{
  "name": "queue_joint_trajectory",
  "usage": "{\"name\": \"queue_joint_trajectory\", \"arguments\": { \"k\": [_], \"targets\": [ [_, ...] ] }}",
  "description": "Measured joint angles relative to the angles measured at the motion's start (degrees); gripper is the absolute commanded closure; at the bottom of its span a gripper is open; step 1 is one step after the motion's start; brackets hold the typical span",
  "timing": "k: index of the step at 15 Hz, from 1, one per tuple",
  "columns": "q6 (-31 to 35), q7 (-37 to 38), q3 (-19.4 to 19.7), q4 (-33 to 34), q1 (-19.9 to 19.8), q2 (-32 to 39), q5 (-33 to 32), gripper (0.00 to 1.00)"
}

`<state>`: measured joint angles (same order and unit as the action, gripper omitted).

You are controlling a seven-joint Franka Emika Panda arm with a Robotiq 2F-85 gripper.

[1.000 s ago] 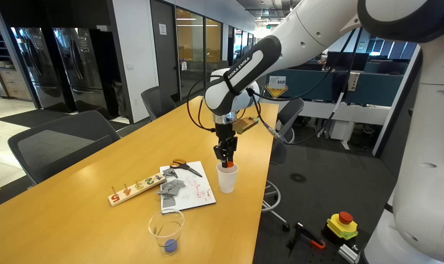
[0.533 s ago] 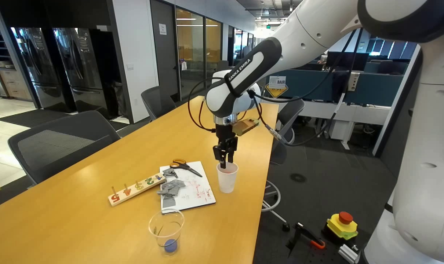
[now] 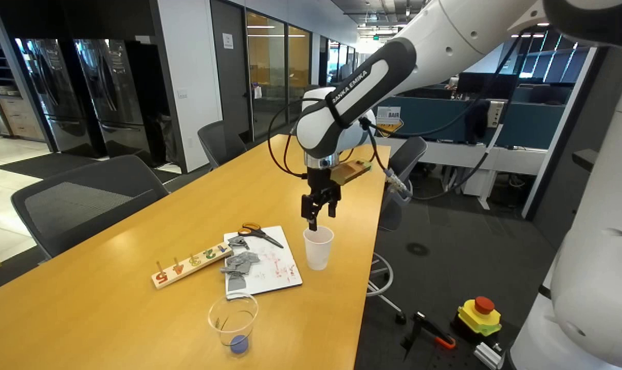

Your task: Pick up the orange and yellow objects from the table and put them in the two cups

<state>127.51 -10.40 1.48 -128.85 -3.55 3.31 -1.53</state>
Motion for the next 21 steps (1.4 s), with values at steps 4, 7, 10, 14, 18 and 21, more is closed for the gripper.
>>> {"name": "queue_joint_trajectory", "arguments": {
  "k": [4,7,10,14,18,21],
  "targets": [
    [-4.5,4.3,-0.5,-7.1,0.8,-11.9,-1.9,0.0],
    [-11.2,7.0,-1.0,-10.8,1.0,-21.8,-2.8,0.0],
    [-18.0,8.3,-1.3,-13.3,1.0,-31.8,-3.1,0.0],
    [-27.1,8.5,-1.2,-15.5,1.0,-45.3,-4.1,0.0],
    [-33.5,8.2,-0.1,-17.6,1.0,-56.6,-4.4,0.0],
    [-34.3,7.7,2.0,-19.5,1.0,-60.6,-4.4,0.0]
  ]
}}
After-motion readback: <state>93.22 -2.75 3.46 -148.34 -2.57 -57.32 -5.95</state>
